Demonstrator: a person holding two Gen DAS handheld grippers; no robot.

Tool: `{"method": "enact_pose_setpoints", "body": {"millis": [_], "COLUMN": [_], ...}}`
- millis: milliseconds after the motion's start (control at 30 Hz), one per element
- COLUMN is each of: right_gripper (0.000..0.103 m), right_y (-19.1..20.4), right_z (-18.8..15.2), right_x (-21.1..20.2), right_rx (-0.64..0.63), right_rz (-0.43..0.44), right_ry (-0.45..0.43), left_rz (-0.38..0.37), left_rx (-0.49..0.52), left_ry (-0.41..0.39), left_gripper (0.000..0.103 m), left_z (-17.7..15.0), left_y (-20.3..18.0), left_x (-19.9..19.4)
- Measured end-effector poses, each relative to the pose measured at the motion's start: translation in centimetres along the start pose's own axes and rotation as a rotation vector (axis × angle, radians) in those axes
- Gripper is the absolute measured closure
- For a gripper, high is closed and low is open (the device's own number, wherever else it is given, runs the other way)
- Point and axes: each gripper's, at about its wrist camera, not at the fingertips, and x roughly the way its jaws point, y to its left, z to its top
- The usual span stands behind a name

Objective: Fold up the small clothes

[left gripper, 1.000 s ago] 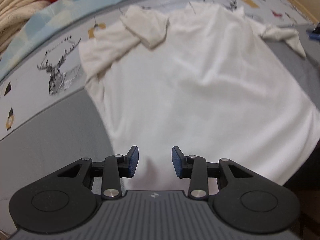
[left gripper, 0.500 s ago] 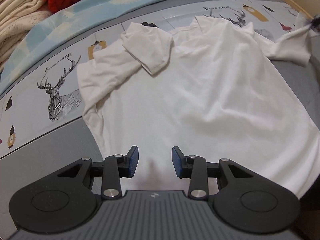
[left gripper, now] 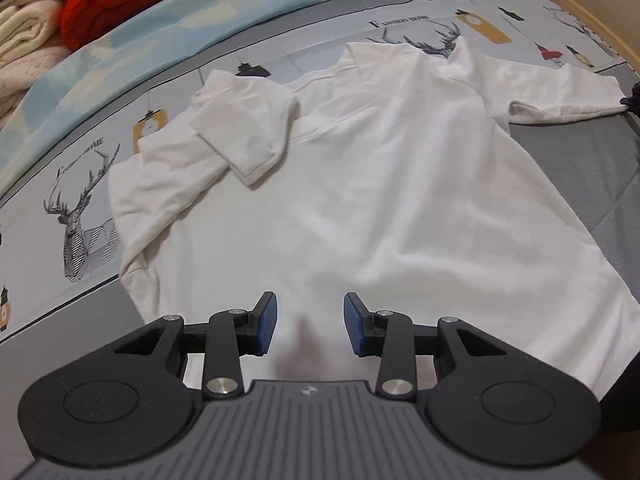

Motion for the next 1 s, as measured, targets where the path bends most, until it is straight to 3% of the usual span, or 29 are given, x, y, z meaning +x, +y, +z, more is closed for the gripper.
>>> {"method": "enact_pose_setpoints", "body": {"millis": [167, 300, 367, 433, 500, 533, 633, 700, 800, 833, 1000], "right_gripper": [0.100, 0.100, 0.100, 0.092, 0.060, 0.055, 0.054, 0.054, 0.054, 0.054, 0.055], "right_y": [-0.4, -2.0, -1.6, -0.8, -0.1, 0.4, 2.6, 4.9, 9.4, 10.6, 16.3], "right_z": [2.7, 3.2, 3.0, 3.0, 3.0, 2.8, 1.2, -0.4, -4.2, -5.5, -13.1], "right_x": [0.0, 1.6, 2.0, 1.4, 0.6, 0.0, -2.3, -3.7, -6.0, -6.5, -6.7], "right_rx": [0.018, 0.059, 0.012, -0.037, -0.034, -0.035, -0.123, -0.202, -0.336, -0.359, -0.475], "right_rz": [-0.008, -0.095, -0.104, -0.145, -0.184, -0.212, -0.251, -0.195, -0.041, 0.015, 0.344], "right_ry": [-0.136, -0.100, -0.107, -0.110, -0.125, -0.142, -0.173, -0.180, -0.144, -0.103, 0.267], "left_rz": [0.000, 0.005, 0.006, 0.007, 0.007, 0.008, 0.017, 0.018, 0.014, 0.014, 0.021], "left_rx": [0.003, -0.005, -0.019, -0.039, -0.058, -0.069, -0.095, -0.105, -0.118, -0.120, -0.139], "left_ry": [0.015, 0.028, 0.030, 0.029, 0.025, 0.024, 0.018, 0.010, -0.001, -0.002, 0.000], "left_gripper": [0.062, 0.062, 0.062, 0.062, 0.062, 0.062, 0.062, 0.062, 0.062, 0.062, 0.062], "left_z": [0.0, -0.5, -0.8, -1.0, -1.2, -1.2, -1.7, -2.0, -2.6, -2.8, -3.9], "left_y": [-0.3, 0.6, 1.2, 1.9, 2.6, 2.9, 3.6, 4.0, 4.4, 4.6, 5.4], "left_x": [0.4, 0.6, 0.6, 0.4, 0.2, 0.1, -0.4, -0.8, -1.4, -1.6, -2.1]}}
